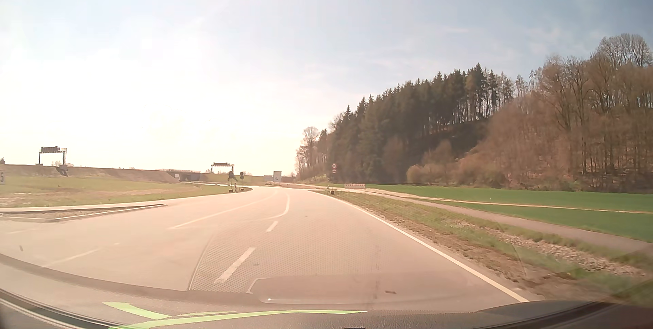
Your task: Follow the waypoints while adhering to traffic rules and regulations
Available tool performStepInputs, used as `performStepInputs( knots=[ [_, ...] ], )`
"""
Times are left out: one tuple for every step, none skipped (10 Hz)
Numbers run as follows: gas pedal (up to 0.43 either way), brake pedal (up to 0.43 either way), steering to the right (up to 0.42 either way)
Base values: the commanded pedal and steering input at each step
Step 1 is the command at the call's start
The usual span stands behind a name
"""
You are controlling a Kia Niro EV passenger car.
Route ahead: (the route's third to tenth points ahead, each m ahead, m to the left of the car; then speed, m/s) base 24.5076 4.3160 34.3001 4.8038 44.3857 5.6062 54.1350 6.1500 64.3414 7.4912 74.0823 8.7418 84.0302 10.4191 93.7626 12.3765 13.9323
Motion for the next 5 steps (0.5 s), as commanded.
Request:
performStepInputs(
  knots=[
    [0.098, 0.000, -0.008],
    [0.098, 0.000, -0.008],
    [0.087, 0.000, -0.008],
    [0.087, 0.000, -0.009],
    [0.087, 0.000, -0.010]
  ],
)
